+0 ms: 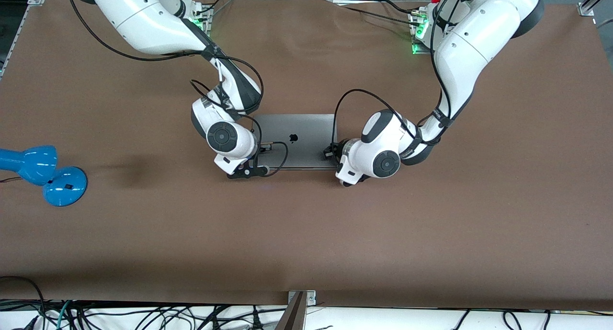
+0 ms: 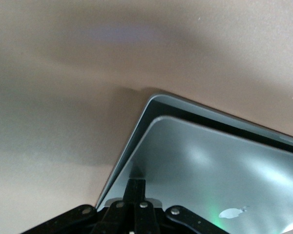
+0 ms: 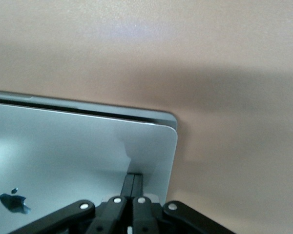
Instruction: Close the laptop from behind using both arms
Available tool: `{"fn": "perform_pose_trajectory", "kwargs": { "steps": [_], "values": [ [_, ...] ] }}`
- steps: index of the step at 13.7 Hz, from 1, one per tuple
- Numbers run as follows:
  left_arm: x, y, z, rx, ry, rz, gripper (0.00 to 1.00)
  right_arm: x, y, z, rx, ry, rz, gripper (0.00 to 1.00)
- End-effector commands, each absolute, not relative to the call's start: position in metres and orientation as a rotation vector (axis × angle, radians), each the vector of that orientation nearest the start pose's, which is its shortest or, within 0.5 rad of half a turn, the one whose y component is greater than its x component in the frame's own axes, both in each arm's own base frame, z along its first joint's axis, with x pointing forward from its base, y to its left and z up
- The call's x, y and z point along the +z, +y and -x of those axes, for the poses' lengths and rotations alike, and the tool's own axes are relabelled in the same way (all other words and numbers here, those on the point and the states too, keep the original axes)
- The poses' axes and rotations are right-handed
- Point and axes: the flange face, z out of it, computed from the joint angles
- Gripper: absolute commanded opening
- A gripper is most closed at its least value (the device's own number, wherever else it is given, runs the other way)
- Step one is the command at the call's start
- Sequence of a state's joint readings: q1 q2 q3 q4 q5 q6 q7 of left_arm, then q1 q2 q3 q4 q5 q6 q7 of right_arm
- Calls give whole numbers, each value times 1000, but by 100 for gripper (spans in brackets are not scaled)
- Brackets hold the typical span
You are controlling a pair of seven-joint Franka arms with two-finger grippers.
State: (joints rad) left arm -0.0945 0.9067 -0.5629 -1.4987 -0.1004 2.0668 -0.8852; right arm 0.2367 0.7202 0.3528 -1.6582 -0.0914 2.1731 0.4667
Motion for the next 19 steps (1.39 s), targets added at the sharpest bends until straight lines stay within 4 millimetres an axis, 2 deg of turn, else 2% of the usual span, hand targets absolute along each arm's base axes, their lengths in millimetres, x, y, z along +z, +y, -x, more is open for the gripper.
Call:
{"fn": "perform_pose_trajectory", "kwargs": {
  "steps": [1, 4, 5, 6, 7, 8, 9, 11, 13, 15, 16, 18, 19],
  "values": [
    [166, -379, -582, 833, -674, 3199, 0, 179, 349, -575, 306, -194, 3042, 0],
    [167, -378, -584, 824, -682, 3204, 0, 186, 350, -580, 283, -197, 3035, 0],
    [172, -378, -586, 810, -679, 3209, 18, 190, 351, -584, 268, -194, 3031, 0],
    [180, -370, -591, 796, -682, 3208, 86, 195, 352, -587, 266, -183, 3026, 0],
    [190, -367, -592, 800, -682, 3201, 100, 204, 352, -592, 255, -176, 3022, 30],
    [200, -356, -596, 813, -682, 3181, 100, 208, 343, -597, 273, -154, 3028, 79],
    [214, -346, -600, 811, -684, 3173, 100, 215, 336, -603, 277, -138, 3031, 100],
    [256, -337, -602, 779, -649, 3163, 100, 256, 327, -609, 274, -140, 3053, 100],
    [295, -317, -605, 758, -631, 3147, 100, 279, 292, -619, 353, -98, 3076, 100],
    [334, -305, -600, 704, -482, 3165, 100, 313, 250, -624, 434, -150, 3093, 100],
    [352, -296, -598, 666, -464, 3156, 100, 330, 224, -628, 454, -160, 3093, 100],
    [388, -290, -585, 604, -432, 3140, 100, 357, 175, -631, 509, -173, 3084, 100],
    [407, -284, -578, 556, -366, 3132, 100, 373, 148, -631, 525, -183, 3080, 100]
  ]
}}
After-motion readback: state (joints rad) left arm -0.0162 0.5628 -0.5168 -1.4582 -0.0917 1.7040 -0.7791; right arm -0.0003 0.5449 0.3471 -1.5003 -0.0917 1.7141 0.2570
